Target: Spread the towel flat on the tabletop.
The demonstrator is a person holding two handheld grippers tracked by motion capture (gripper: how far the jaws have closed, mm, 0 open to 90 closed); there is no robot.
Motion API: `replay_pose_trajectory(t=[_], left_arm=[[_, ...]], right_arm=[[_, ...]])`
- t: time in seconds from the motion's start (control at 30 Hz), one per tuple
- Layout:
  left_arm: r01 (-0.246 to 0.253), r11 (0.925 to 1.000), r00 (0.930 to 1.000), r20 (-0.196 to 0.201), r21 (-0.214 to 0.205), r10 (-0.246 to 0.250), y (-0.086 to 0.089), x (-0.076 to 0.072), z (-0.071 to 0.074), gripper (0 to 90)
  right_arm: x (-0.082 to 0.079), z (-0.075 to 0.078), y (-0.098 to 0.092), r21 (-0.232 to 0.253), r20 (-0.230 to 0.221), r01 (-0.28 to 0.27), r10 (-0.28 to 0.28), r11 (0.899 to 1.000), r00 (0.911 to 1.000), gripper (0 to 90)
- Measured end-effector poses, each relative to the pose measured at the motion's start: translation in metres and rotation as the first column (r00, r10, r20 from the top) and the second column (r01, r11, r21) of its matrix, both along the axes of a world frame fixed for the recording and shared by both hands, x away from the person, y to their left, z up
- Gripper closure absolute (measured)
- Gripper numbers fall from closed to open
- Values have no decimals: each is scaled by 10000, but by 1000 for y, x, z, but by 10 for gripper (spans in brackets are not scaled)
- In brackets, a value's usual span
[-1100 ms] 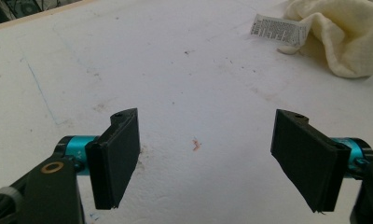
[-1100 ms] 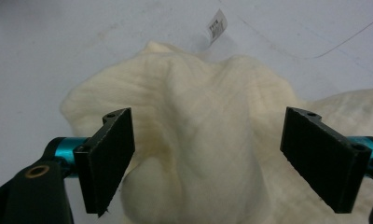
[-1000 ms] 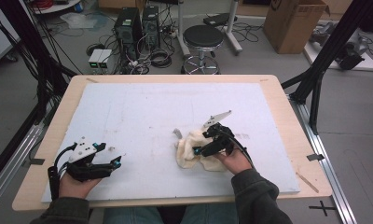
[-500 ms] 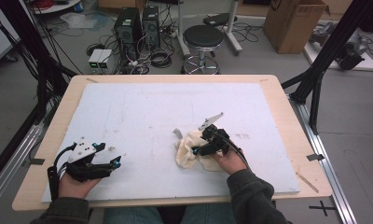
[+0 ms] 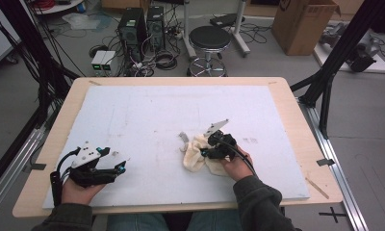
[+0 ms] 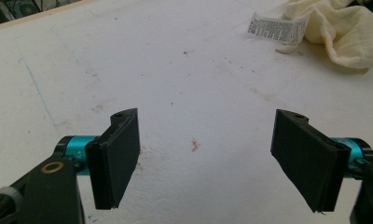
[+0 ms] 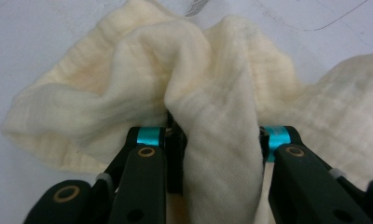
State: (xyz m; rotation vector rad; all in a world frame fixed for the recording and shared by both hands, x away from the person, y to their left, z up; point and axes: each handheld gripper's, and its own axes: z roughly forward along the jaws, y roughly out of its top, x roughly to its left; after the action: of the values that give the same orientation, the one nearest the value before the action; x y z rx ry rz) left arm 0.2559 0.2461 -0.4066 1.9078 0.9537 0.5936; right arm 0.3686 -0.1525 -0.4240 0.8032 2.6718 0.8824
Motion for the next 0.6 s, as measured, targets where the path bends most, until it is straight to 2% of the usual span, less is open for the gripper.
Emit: replay_pose_trajectory(t=[0.17, 0.2, 0.3, 0.37, 0.43, 0.5, 0.6], left_arm=[[-13, 10000, 10000, 19, -14, 13, 1, 0, 0, 244], [-28, 10000, 10000, 20, -38, 28, 1, 0, 0, 244], [-72, 10000, 10000, 23, 1, 72, 2, 0, 0, 243], [-60, 10000, 10000, 57, 31, 60, 2, 0, 0, 243], [-106, 9999, 9999, 44, -50, 106, 2, 0, 0, 244], [-107, 9999, 9999, 69, -28, 107, 3, 0, 0, 243], [-102, 9999, 9999, 46, -43, 103, 2, 0, 0, 243]], right_arm=[[4, 0, -5, 323, -277, 91, -82, 9994, 9996, 735], [5, 0, -6, 526, -449, 185, -161, 9984, 9989, 740], [6, 0, -8, 622, -437, 109, -82, 9980, 9990, 746], [7, 1, -10, 970, -605, 135, -77, 9952, 9981, 751], [7, 2, -11, 1085, -654, 162, -91, 9940, 9978, 752], [7, 5, -12, 1478, -693, 283, -182, 9886, 9974, 752], [7, 8, -13, 1684, -654, 277, -169, 9853, 9977, 752]])
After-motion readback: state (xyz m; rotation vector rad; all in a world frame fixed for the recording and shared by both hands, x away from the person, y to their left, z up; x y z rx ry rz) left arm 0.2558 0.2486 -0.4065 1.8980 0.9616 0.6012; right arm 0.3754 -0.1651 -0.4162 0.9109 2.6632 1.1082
